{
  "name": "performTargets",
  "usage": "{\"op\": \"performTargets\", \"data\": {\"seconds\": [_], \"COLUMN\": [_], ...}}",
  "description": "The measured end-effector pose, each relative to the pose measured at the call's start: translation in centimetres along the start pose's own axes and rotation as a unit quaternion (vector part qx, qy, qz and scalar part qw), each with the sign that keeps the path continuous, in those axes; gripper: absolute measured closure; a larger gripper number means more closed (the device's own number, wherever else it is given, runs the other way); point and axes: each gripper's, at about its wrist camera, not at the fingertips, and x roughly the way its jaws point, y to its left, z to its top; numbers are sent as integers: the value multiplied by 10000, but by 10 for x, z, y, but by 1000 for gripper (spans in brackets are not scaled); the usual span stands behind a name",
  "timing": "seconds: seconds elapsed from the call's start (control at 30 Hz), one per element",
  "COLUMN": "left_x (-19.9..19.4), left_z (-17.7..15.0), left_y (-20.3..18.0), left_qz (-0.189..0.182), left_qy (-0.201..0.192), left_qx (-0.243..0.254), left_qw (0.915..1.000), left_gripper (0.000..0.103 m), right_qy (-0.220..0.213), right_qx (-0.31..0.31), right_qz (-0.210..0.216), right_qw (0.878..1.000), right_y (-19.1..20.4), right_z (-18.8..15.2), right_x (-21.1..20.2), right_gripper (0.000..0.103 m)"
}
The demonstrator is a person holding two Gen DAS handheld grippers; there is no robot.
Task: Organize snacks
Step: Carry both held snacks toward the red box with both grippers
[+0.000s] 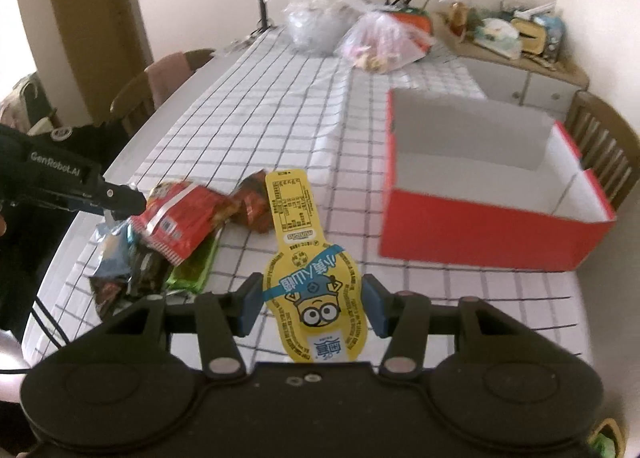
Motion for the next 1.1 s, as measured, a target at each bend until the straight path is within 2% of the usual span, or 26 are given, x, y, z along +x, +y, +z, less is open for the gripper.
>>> {"op": "performTargets", "data": {"seconds": [0.27, 0.57, 0.87, 1.1], "left_x": [-5, 18, 57, 96], "left_z": [16, 36, 55, 72], "left_y": [-67, -153, -223, -262], "left_qz": [-145, -170, -49, 78], "left_qy": [-112, -152, 18, 199], "left_qx": [637, 1163, 1420, 1517], "left_qw": [9978, 9929, 9898, 9882], "left_gripper": [74, 74, 74, 74], "right_qy": [-204, -314, -247, -60], "right_qx": [266, 344, 452, 571], "right_qz": [-181, -275, -253, -315], "right_qw": [9993, 9985, 9984, 9979], "right_y": [-53, -122, -182, -219], "right_z": [22, 48, 72, 87], "right_x": [-19, -22, -4, 28], "right_gripper": [52, 52, 52, 52]}}
